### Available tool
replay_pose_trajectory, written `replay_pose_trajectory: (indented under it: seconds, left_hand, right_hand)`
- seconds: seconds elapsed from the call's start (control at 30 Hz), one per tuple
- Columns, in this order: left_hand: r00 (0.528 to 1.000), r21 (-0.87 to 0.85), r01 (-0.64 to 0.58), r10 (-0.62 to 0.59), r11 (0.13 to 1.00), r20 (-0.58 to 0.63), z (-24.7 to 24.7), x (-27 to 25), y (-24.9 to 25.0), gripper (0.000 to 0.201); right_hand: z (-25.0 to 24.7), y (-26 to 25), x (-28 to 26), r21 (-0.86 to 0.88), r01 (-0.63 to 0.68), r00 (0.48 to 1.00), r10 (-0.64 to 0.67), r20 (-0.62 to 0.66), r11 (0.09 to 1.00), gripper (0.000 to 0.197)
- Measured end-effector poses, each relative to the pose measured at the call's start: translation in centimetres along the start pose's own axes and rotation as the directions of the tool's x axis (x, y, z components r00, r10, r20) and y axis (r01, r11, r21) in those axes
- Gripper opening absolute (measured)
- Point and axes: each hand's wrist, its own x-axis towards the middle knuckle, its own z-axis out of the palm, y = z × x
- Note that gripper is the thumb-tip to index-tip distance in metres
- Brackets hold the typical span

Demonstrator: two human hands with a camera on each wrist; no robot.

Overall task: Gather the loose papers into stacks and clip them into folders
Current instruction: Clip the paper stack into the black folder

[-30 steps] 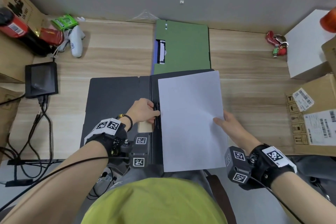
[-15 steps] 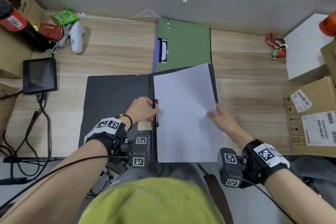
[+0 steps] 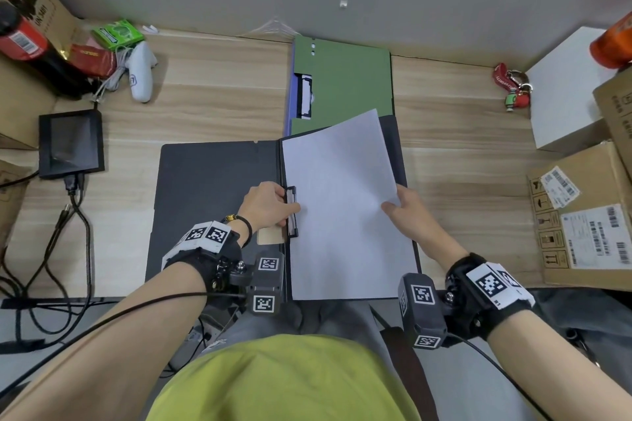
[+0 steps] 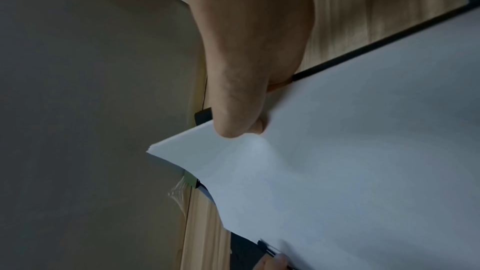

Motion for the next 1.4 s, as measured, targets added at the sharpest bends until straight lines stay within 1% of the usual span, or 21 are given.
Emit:
replay_pose_trajectory:
  seconds: [0.13, 0.27, 0.33, 0.43, 0.5, 0.57, 0.63, 0.7, 0.73, 0.8, 0.87, 0.93, 1.0, 1.03, 1.07, 1.13, 1.17, 1.2, 1.3, 1.37, 1.4]
  left_hand:
    - [1.000, 0.011, 0.007, -0.007, 1.000, -0.014, 0.2, 0.2, -0.1, 0.043]
    - [0.999, 0.047, 0.020, -0.018, 0.999, -0.036, 0.4, 0.3, 0.2, 0.029]
    - [0.998, 0.065, 0.035, -0.031, 0.997, -0.061, 0.6, 0.3, 0.4, 0.033]
    - [0.995, 0.058, 0.053, -0.048, 0.997, -0.093, 0.8, 0.4, 0.4, 0.048]
    - [0.996, 0.050, 0.055, -0.051, 0.997, -0.077, 0.7, 0.6, 0.3, 0.046]
    - [0.998, 0.011, 0.046, -0.046, 0.999, -0.038, 0.3, 0.7, 0.1, 0.043]
    - [0.999, -0.094, 0.032, -0.033, 0.995, -0.001, -0.3, 0.6, -0.2, 0.035]
    - [1.000, -0.213, 0.005, -0.005, 0.977, 0.001, -1.2, 0.3, -0.6, 0.027]
    - [0.999, -0.251, -0.019, 0.012, 0.968, -0.032, -1.7, 0.2, -1.0, 0.024]
    - [0.987, -0.279, -0.056, 0.011, 0.959, -0.161, -2.9, 0.1, -2.0, 0.023]
    - [0.957, -0.284, -0.033, -0.051, 0.958, -0.286, -4.3, -0.2, -3.7, 0.025]
    - [0.922, -0.262, 0.015, -0.114, 0.965, -0.370, -5.7, -0.8, -5.8, 0.029]
    - [0.892, -0.130, 0.094, -0.141, 0.987, -0.429, -6.6, -1.5, -8.0, 0.037]
    - [0.875, -0.052, 0.155, -0.162, 0.987, -0.456, -6.9, -1.9, -8.9, 0.042]
    - [0.851, -0.023, 0.230, -0.212, 0.973, -0.480, -7.1, -2.3, -9.9, 0.048]
    - [0.780, -0.092, 0.336, -0.332, 0.937, -0.531, -7.4, -3.2, -11.4, 0.060]
    - [0.752, -0.137, 0.353, -0.368, 0.925, -0.547, -7.6, -3.6, -12.1, 0.064]
    - [0.741, -0.164, 0.348, -0.378, 0.923, -0.555, -7.6, -3.7, -12.6, 0.067]
    - [0.747, -0.205, 0.310, -0.371, 0.928, -0.552, -7.9, -3.7, -12.7, 0.065]
    - [0.730, -0.249, 0.310, -0.397, 0.918, -0.556, -8.2, -3.3, -12.6, 0.064]
    - [0.728, -0.288, 0.283, -0.400, 0.915, -0.557, -8.4, -3.1, -12.6, 0.063]
  right_hand:
    - [0.1, 0.2, 0.2, 0.020, -0.010, 1.000, 0.010, -0.002, 1.000, 0.039]
    - [0.5, 0.3, 0.5, 0.012, -0.021, 0.999, 0.021, -0.028, 1.000, 0.042]
    - [0.5, 0.2, 0.5, 0.004, -0.036, 0.999, 0.036, -0.031, 0.999, 0.043]
    - [0.2, 0.0, 0.6, -0.012, -0.066, 0.998, 0.066, -0.003, 0.998, 0.046]
    - [-0.1, 0.0, 0.8, 0.029, -0.109, 0.994, 0.110, -0.006, 0.994, 0.047]
    - [-0.2, 0.2, 1.2, 0.135, -0.144, 0.986, 0.154, -0.059, 0.980, 0.047]
    - [-0.2, 0.4, 1.7, 0.228, -0.152, 0.966, 0.194, -0.173, 0.962, 0.052]
    - [0.0, 0.4, 2.0, 0.268, -0.127, 0.941, 0.201, -0.271, 0.955, 0.046]
    - [0.2, 0.2, 2.3, 0.295, -0.114, 0.942, 0.198, -0.270, 0.949, 0.040]
    - [0.9, -0.4, 2.8, 0.351, -0.127, 0.970, 0.190, -0.151, 0.928, 0.027]
    - [2.0, -1.0, 3.4, 0.378, -0.178, 0.983, 0.178, 0.037, 0.909, 0.024]
    - [3.4, -1.7, 3.8, 0.377, -0.243, 0.964, 0.180, 0.195, 0.894, 0.019]
    - [5.1, -2.3, 4.1, 0.363, -0.294, 0.940, 0.198, 0.279, 0.884, 0.014]
    - [5.9, -2.4, 4.3, 0.352, -0.312, 0.931, 0.210, 0.300, 0.882, 0.015]
    - [6.7, -2.6, 4.4, 0.335, -0.327, 0.922, 0.221, 0.317, 0.884, 0.018]
    - [8.1, -2.9, 4.7, 0.324, -0.347, 0.909, 0.230, 0.347, 0.880, 0.025]
    - [8.8, -3.2, 4.8, 0.336, -0.359, 0.904, 0.236, 0.356, 0.871, 0.026]
    - [9.4, -3.4, 4.9, 0.352, -0.373, 0.901, 0.245, 0.359, 0.858, 0.026]
    - [10.7, -4.1, 4.9, 0.388, -0.421, 0.890, 0.290, 0.352, 0.820, 0.021]
    - [10.9, -4.6, 5.0, 0.384, -0.430, 0.891, 0.315, 0.327, 0.817, 0.019]
    - [10.9, -4.7, 5.2, 0.384, -0.425, 0.896, 0.320, 0.308, 0.820, 0.021]
